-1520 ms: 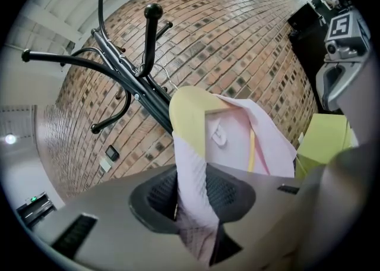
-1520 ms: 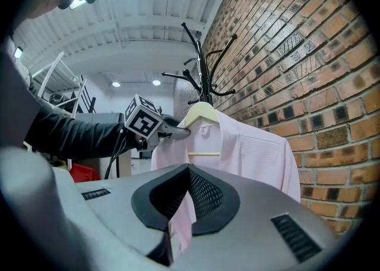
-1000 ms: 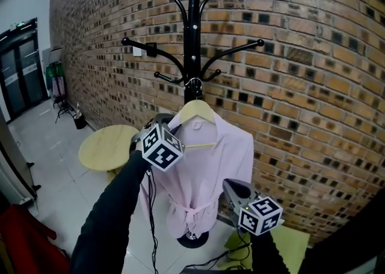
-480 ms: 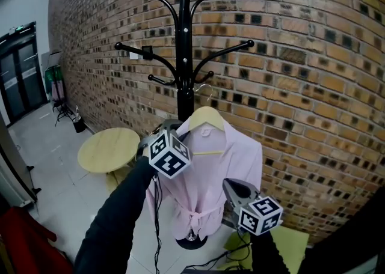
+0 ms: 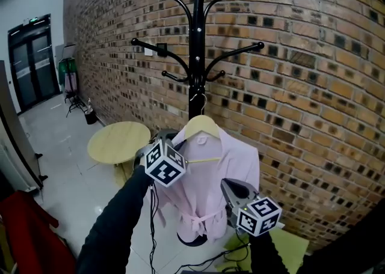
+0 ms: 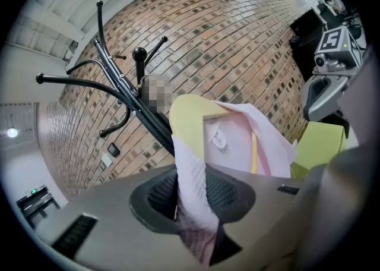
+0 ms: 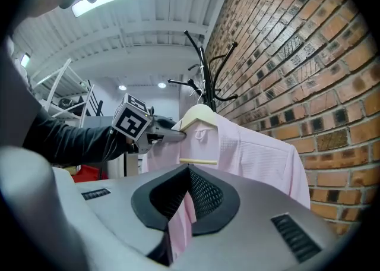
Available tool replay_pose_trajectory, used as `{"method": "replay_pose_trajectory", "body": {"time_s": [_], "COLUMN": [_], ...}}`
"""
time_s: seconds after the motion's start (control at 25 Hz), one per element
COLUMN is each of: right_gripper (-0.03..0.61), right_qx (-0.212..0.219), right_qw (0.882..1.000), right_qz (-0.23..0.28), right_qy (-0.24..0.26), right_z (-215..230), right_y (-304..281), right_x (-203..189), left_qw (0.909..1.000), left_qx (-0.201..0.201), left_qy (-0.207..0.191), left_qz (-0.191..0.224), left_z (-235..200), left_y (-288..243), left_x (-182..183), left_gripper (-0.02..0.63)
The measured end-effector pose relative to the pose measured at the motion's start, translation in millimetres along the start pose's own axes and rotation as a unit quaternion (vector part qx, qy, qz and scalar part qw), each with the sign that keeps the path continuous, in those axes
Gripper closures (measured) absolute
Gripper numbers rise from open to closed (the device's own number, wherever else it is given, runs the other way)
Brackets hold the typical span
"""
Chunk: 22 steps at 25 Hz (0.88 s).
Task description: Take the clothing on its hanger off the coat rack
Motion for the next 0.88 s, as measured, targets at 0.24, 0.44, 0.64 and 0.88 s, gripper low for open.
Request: {"method": "replay_pose_trajectory", "body": {"time_s": [0.24,0.44,0.64,0.88], "right_gripper": [0.6,0.6,0.6,0.6], "right_qx": [0.058,0.134,0.234,0.354], "right_qw": [0.998,0.991,0.972,0.935], "right_qz": [0.006,0.019,0.023,0.018], "right_qy": [-0.003,-0.01,-0.013,-0.02], "right_z": [-23.0,-46.0,-81.5,-147.0], "right_y": [-20.6,-63.0,-119.0,-185.0], "right_x": [3.8,7.4,9.9,7.2], "left_qw": [0.9982,0.9895,0.9691,0.9266], "left_qx": [0.036,0.098,0.17,0.26], "left_qy": [0.001,0.007,0.014,0.024], "left_qz": [-0.047,-0.106,-0.178,-0.27], "left_z": [-14.8,-53.0,-94.6,-145.8], "left_y": [41.5,94.9,152.6,238.0], "left_x": [-29.6,-64.1,-101.6,-148.5], "left_gripper": [0.491,0.491,0.491,0.491]}}
Point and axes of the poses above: the fingertips, and each gripper's own axes: y backward along the fingers, z to its right, x out of its top, the point moved 9 cm from there along y, backward along the fingers, and after that the axes turned 10 degrees about x, right-handed, at the moved point
